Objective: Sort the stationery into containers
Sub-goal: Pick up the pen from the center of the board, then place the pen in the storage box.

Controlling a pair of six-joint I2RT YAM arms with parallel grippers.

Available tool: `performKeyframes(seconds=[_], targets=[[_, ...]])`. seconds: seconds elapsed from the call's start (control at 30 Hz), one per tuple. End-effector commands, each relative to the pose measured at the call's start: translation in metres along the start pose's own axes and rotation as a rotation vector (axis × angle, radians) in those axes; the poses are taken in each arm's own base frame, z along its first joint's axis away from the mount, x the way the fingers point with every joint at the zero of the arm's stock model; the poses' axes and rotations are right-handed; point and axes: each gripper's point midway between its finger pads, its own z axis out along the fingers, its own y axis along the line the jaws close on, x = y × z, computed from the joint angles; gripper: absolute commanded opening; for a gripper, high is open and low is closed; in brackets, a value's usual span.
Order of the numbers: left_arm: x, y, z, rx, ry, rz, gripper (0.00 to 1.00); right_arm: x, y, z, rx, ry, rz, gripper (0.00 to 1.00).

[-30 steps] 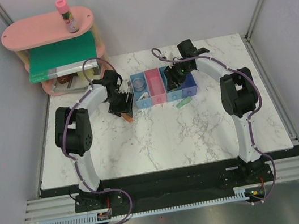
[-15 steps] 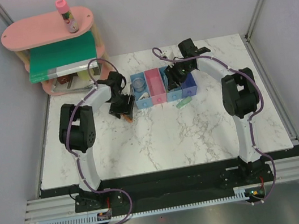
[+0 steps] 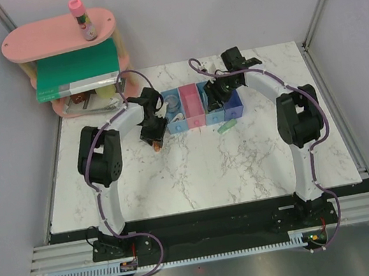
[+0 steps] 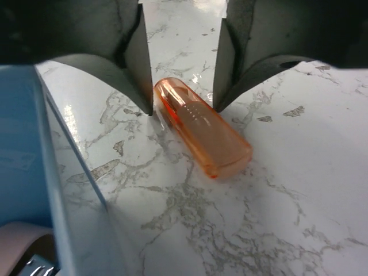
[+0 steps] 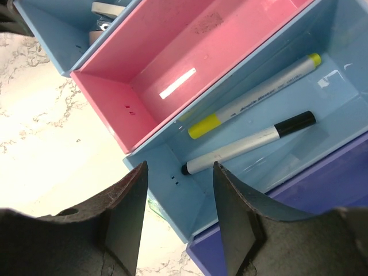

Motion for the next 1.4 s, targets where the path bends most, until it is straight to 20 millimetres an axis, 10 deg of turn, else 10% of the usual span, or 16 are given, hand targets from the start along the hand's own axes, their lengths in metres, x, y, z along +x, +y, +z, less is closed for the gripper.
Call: performKeyframes(seconds=[0.0, 0.23, 0.53, 0.8, 1.1, 1.37], targets=[[-0.010, 0.000, 0.010, -0.017, -0.017, 0.011, 0.46, -0.020, 0.013, -0.018, -0.007, -0.057, -0.059, 0.56], [-0.002, 0.000, 0.009, -0.029, -0.004, 0.029, 0.03, -0.026, 0.029, -0.032, -0.017, -0.083, -0.075, 0.56], [0.005, -0.017, -0.025, 0.065, -0.064, 0.060, 0.02, -0.040, 0.058, -0.070, -0.002, -0.146, -0.117, 0.57], [-0.010, -0.069, -0.112, 0.312, -0.227, 0.126, 0.02, -0.031, 0.071, -0.098, 0.063, -0.160, -0.138, 0.58], [-0.063, -0.145, -0.204, 0.689, -0.425, 0.207, 0.02, -0.025, 0.049, -0.133, 0.331, -0.192, -0.067, 0.61], [-0.142, -0.199, -0.190, 0.866, -0.461, 0.230, 0.02, 0.003, 0.028, -0.163, 0.480, -0.229, -0.018, 0.98]])
